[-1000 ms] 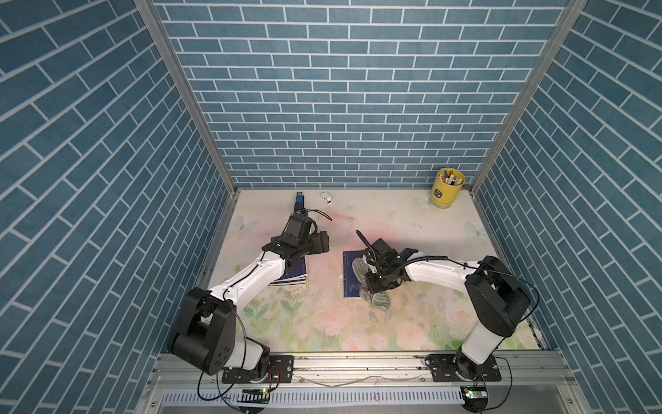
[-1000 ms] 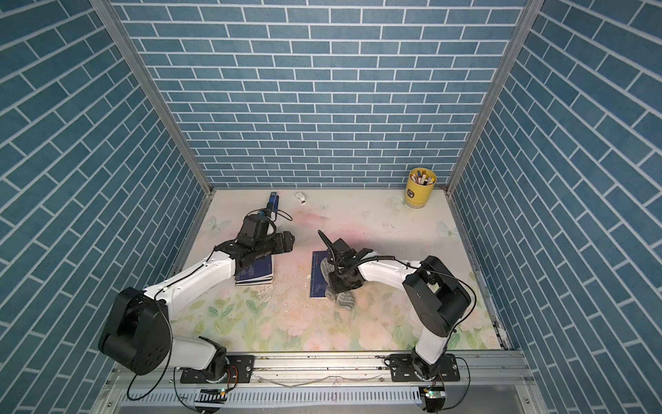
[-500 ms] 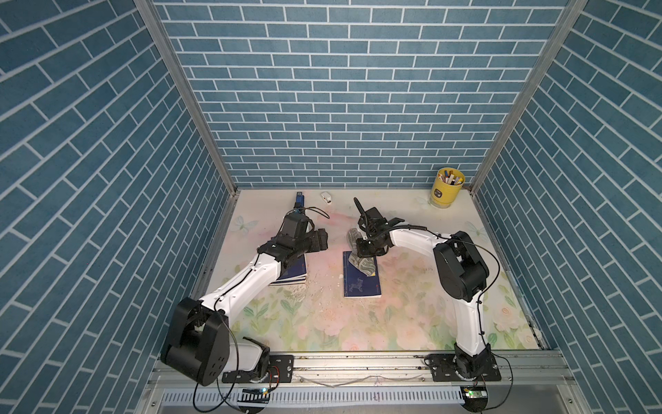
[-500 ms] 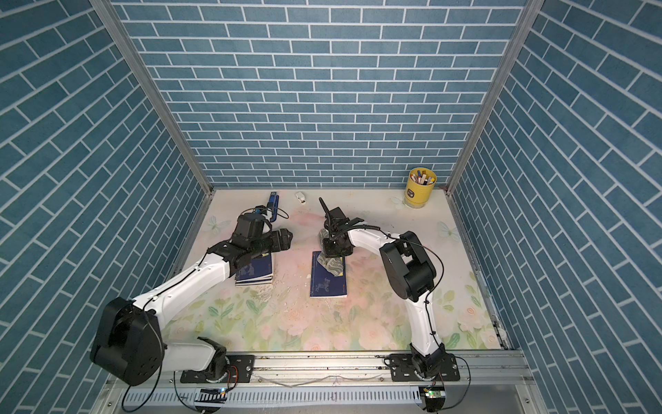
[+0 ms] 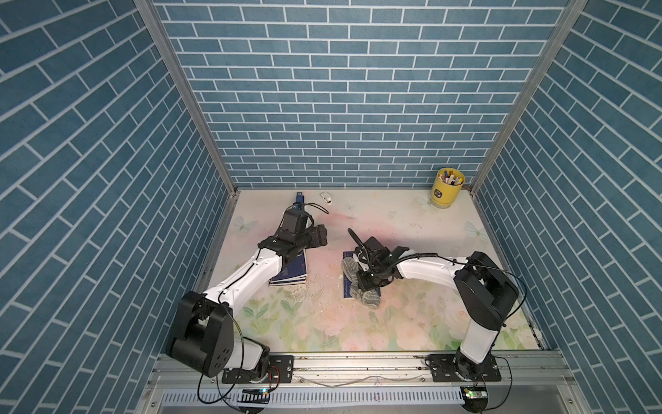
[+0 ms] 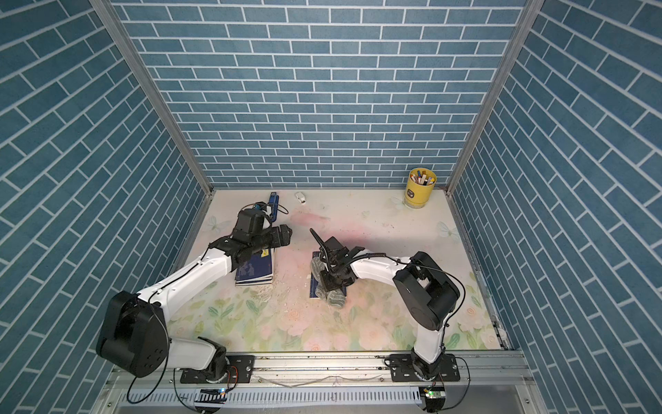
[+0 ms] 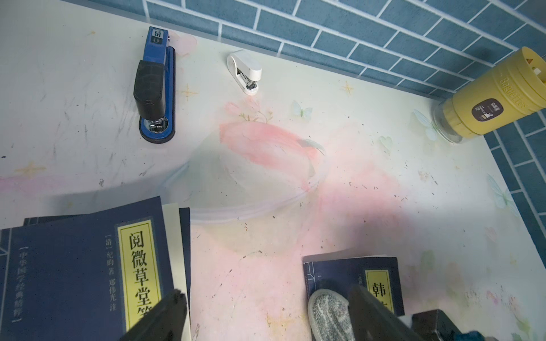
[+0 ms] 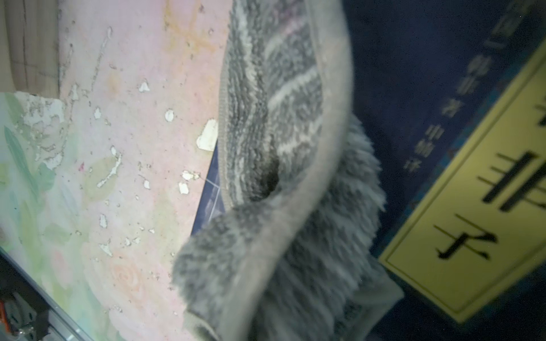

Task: Wipe the cover of the book
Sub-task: Wipe the dirt from the cover of the book.

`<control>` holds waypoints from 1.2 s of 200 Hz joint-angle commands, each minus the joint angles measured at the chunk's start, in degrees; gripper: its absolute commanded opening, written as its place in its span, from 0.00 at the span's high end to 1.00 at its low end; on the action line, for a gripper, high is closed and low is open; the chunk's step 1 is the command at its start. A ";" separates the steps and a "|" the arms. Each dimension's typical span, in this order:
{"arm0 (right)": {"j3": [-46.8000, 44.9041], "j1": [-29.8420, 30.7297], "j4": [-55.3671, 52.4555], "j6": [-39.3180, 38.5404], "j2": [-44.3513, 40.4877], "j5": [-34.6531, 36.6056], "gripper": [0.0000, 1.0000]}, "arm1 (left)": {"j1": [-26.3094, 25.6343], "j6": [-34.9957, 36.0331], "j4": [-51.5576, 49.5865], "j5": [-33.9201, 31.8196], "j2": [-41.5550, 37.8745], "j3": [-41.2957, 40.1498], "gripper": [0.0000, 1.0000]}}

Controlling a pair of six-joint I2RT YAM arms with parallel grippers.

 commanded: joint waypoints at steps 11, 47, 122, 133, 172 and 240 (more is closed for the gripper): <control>8.48 -5.85 -3.12 -1.31 12.72 0.83 0.97 | 0.53 0.94 -0.92 -0.76 -1.35 0.40 0.08; 24.81 -5.72 -9.98 -5.31 20.52 -0.17 0.97 | 1.14 0.88 -1.96 -1.75 -4.25 -1.71 0.08; -0.43 3.15 -2.75 2.82 6.90 1.02 0.96 | 2.83 1.14 -0.60 -1.14 -3.34 -1.30 0.06; -3.00 3.29 -1.35 4.05 5.58 0.79 0.96 | 2.91 1.15 -0.37 -1.04 -2.92 -1.17 0.06; 6.00 -0.46 -2.66 -0.18 12.03 1.51 0.96 | 2.95 0.76 -0.04 -0.88 -2.18 -1.49 0.06; 19.63 -2.80 -7.87 -3.21 19.43 3.49 0.97 | 3.67 -0.55 0.53 -1.67 -6.35 -2.83 0.01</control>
